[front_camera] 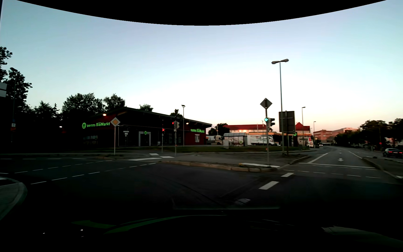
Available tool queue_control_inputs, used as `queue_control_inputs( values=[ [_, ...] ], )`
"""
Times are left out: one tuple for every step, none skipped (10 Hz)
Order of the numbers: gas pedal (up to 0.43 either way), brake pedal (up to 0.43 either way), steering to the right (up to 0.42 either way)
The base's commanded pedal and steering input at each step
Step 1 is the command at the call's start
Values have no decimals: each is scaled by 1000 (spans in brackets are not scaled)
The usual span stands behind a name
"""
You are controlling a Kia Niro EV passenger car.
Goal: Follow the waypoints while adhering to traffic rules and regulations
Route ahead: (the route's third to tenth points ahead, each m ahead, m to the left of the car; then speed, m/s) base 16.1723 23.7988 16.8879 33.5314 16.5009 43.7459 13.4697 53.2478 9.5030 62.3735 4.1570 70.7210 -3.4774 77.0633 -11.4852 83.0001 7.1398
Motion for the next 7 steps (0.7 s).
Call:
queue_control_inputs(
  values=[
    [59,0,-290],
    [98,0,-297],
    [98,0,-302],
    [98,0,-311],
    [110,0,-320],
    [118,0,-326],
    [130,0,-327]
  ],
)
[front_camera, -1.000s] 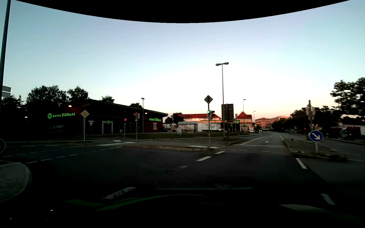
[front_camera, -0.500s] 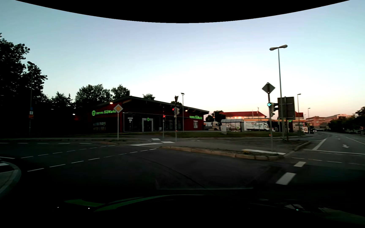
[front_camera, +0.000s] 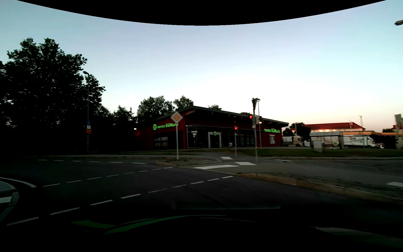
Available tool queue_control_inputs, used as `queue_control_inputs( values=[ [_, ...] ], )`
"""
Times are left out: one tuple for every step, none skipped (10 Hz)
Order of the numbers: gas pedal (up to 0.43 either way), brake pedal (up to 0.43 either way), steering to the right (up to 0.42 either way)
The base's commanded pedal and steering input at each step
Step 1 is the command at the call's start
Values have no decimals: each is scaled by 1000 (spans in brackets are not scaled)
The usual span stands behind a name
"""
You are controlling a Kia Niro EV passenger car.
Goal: Follow the waypoints while adhering to traffic rules and regulations
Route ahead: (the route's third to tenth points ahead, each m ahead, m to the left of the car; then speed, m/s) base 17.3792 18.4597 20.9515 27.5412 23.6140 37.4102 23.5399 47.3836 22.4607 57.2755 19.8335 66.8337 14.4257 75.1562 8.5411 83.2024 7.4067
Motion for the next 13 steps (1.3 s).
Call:
queue_control_inputs(
  values=[
    [138,0,-328],
    [150,0,-327],
    [157,0,-327],
    [157,0,-326],
    [169,0,-326],
    [169,0,-325],
    [169,0,-319],
    [177,0,-314],
    [189,0,-305],
    [189,0,-298],
    [220,0,-287],
    [220,0,-277],
    [220,0,-271]
  ],
)
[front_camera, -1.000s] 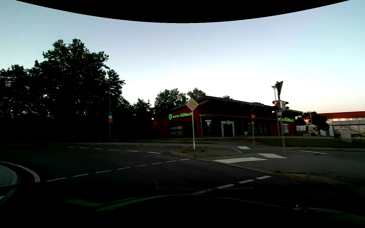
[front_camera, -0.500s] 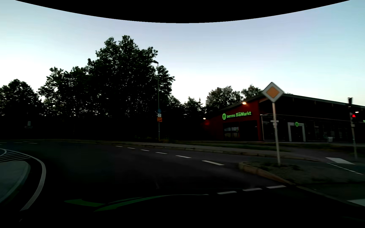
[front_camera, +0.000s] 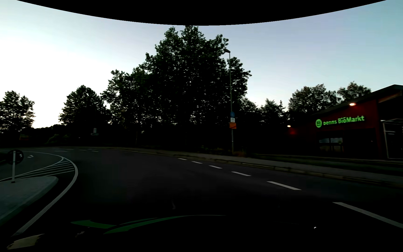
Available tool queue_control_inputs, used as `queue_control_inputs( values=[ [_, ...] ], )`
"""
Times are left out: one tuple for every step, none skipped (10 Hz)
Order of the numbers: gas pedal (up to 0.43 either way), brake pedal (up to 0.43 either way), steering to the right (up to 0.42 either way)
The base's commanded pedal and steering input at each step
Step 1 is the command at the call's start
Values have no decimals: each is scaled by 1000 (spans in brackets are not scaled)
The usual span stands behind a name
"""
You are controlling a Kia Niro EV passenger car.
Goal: Follow the waypoints while adhering to traffic rules and regulations
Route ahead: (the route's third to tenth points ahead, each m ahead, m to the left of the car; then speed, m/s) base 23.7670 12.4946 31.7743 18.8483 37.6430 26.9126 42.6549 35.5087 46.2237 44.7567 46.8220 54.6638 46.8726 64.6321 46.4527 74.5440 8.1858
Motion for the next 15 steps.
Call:
queue_control_inputs(
  values=[
    [220,0,-259],
    [220,0,-246],
    [228,0,-226],
    [228,0,-203],
    [228,0,-193],
    [228,0,-191],
    [228,0,-189],
    [228,0,-183],
    [228,0,-176],
    [228,0,-168],
    [228,0,-162],
    [228,0,-151],
    [228,0,-129],
    [228,0,-108],
    [228,0,-96]
  ],
)
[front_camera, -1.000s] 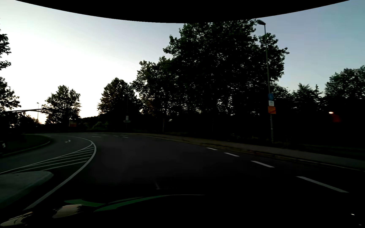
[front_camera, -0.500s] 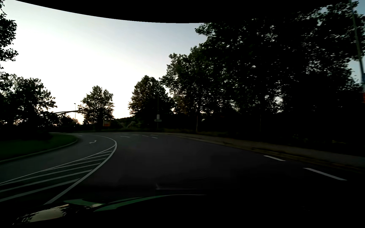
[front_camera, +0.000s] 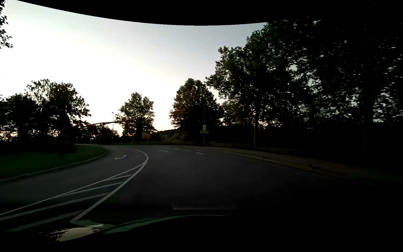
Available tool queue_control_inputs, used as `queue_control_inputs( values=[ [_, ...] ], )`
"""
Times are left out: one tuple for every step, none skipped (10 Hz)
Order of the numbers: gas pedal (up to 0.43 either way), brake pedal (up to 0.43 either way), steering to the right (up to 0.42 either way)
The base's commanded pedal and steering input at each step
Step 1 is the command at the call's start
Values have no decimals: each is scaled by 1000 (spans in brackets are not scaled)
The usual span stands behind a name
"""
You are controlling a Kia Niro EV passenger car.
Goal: Follow the waypoints while adhering to traffic rules and regulations
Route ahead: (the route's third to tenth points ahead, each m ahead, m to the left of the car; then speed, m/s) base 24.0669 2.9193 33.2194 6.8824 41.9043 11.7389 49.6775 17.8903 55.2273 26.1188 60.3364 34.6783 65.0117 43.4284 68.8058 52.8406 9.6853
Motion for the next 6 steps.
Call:
queue_control_inputs(
  values=[
    [228,0,-86],
    [228,0,-79],
    [228,0,-76],
    [228,0,-76],
    [228,0,-75],
    [240,0,-70]
  ],
)
